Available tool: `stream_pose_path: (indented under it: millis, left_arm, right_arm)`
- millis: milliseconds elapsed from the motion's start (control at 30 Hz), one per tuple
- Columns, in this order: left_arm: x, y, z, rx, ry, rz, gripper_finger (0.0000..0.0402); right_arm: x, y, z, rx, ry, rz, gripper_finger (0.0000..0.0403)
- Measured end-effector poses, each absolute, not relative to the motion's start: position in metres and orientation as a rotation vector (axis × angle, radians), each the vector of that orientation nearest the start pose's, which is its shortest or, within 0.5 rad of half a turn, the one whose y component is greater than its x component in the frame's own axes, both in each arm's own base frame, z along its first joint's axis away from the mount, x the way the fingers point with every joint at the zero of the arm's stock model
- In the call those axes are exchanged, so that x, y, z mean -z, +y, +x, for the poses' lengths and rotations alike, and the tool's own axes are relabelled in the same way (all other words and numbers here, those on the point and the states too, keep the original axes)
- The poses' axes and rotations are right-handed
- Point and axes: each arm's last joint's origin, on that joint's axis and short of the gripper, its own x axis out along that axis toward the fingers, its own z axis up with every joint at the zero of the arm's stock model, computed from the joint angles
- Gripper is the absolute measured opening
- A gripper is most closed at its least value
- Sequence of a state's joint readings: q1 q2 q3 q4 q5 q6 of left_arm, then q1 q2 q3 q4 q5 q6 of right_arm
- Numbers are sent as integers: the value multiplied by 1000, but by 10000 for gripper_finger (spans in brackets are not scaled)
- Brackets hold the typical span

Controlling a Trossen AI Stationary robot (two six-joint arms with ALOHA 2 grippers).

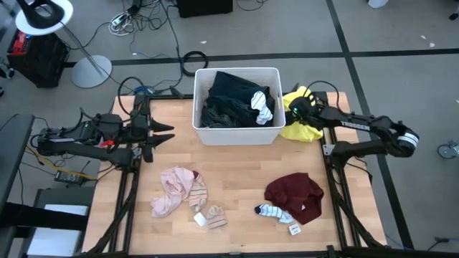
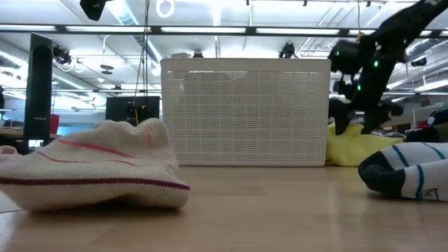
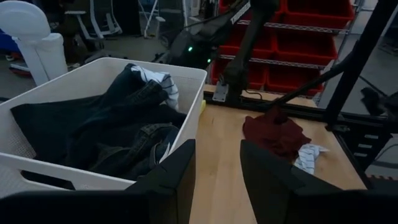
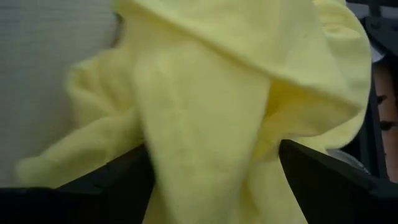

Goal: Sort clothes
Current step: Put the yellow shirt into the white laundry bin

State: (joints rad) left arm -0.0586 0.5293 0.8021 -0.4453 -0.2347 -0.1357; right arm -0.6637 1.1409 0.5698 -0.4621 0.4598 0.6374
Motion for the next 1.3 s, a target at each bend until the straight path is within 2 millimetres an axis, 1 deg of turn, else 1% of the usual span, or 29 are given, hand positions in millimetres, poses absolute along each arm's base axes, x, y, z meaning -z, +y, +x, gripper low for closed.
stream_pose_path:
  millis: [67,167,233,300,333,400,467,567,600,633,700,800,933,1067,1200,1300]
  left_arm:
    - [-344,1,107,-188,158,-110,132]
    - [-344,1,107,-188,158,-110,132]
    - [-344,1,107,-188,158,-110,132]
    - [-344,1,107,-190,156,-110,132]
    - [-345,1,107,-190,153,-111,132]
    - [-345,1,107,-190,151,-111,132]
    - [-345,1,107,-193,151,-111,132]
    - [-345,1,107,-195,151,-110,132]
    - [-345,1,107,-195,151,-110,132]
    - [-345,1,107,-195,151,-110,132]
    - [-345,1,107,-195,151,-110,132]
    - [-345,1,107,-195,151,-110,132]
    - [-345,1,107,-196,151,-110,132]
    - [-345,1,107,-194,154,-83,132]
    - [-345,1,107,-192,156,-59,132]
    - [-345,1,107,-192,156,-57,132]
  right_arm:
    - [-169,-137,144,1342,740,639,327]
    - [-150,-143,143,1313,787,684,319]
    - [-141,-145,144,1295,820,710,308]
    - [-136,-146,146,1284,841,722,286]
    - [-135,-146,147,1275,849,728,270]
    - [-134,-144,149,1252,854,733,221]
    - [-137,-142,150,1226,848,733,157]
    - [-145,-134,147,1192,846,739,50]
    - [-149,-132,145,1182,841,743,31]
    - [-153,-129,143,1174,832,747,25]
    - [-162,-123,139,1190,819,750,30]
    - [-182,-112,132,1231,826,718,36]
    - [-216,-96,123,1232,821,662,27]
    - [-258,-81,115,1244,733,636,27]
    - [-306,-68,107,1256,587,611,27]
    - [-342,-61,104,1225,454,582,27]
